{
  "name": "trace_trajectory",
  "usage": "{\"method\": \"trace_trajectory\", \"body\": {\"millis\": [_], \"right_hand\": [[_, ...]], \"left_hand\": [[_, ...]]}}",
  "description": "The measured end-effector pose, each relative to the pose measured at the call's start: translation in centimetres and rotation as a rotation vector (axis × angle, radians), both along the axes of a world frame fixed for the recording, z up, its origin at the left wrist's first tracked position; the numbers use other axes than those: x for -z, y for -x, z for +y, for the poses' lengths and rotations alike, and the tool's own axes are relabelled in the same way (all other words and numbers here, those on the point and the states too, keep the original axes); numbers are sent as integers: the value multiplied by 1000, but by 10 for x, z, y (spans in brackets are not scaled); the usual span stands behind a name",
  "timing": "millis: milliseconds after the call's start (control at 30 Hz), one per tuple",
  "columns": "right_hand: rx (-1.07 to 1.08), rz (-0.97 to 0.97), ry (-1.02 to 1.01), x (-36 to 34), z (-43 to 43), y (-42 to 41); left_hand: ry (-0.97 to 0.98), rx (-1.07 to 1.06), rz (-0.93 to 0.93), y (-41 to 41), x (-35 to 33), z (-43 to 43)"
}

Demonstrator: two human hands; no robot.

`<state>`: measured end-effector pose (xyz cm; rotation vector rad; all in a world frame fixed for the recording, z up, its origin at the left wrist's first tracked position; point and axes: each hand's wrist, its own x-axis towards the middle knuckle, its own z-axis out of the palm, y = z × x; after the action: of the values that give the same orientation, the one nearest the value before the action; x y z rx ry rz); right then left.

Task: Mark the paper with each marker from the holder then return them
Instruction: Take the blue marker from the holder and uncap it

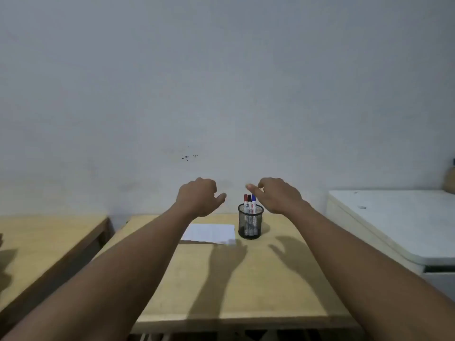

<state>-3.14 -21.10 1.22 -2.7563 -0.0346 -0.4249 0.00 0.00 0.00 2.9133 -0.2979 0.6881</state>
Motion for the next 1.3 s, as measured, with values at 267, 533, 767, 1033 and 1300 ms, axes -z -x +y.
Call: {"method": "trace_trajectory", "body": {"millis": [267,533,767,1033,1300], "right_hand": [[0,-51,-38,19,-8,23],[46,38,-42,58,-28,-58],[33,146,-330,104,-40,-135],[-53,183,-619,124,-50,-177],[-56,118,-713,117,-47,-175]], "left_hand": [[14,44,-35,20,5,-10],[19,77,63,-63,41,-28],[100,187,87,-140,71,-61],[107,257,277,-192,72,-103],[299,308,246,-185,68,-112]]}}
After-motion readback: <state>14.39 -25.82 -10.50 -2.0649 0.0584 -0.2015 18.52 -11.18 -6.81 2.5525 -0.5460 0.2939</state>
